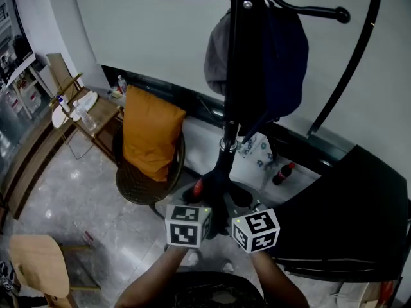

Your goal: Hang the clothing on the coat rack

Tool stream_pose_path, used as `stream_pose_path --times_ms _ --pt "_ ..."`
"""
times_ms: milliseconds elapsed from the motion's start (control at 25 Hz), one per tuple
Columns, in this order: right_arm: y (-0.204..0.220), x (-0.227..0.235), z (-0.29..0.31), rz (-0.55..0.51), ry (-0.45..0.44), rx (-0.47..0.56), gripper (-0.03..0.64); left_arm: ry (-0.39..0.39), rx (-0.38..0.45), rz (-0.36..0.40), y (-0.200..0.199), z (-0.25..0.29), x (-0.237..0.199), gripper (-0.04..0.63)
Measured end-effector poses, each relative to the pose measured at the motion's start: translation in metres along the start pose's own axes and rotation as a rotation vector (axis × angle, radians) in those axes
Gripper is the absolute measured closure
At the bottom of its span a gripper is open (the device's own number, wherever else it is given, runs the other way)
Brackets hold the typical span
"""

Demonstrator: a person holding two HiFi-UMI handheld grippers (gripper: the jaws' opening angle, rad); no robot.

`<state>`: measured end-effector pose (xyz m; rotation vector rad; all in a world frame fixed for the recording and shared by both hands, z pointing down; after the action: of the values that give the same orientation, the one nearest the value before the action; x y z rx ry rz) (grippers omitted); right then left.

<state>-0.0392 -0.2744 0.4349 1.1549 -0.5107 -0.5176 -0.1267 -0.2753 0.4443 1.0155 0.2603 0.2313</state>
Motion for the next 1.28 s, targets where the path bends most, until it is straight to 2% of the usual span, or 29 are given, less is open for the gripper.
stream_pose_path --times_ms 360,920,1280 --pt "0.004 -0.007 -0.005 -0.005 -0.029 -0.009 0.584 -0.031 -0.015 0.015 0.006 -0.006 0.004 0.568" --pt "0.009 -0.016 -0.015 -0.020 -0.073 -0.008 0.568 -0.034 -0.015 0.011 0.013 -0.013 0.015 0.565" --pt "0.009 -0.019 -0.022 -0.022 -0.099 -0.007 0.555 -0.062 0.005 0.007 0.013 -0.024 0.019 0.516"
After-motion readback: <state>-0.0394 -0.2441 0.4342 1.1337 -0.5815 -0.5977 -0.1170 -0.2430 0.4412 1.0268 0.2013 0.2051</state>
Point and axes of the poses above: the fingertips, and each gripper's own axes: z forward along the fingers, x to its right, y out of its underside, the point moved 3 cm from there along -z, backward along the fingers, and after that the axes turned 4 degrees about -x, right-handed, at the moved point
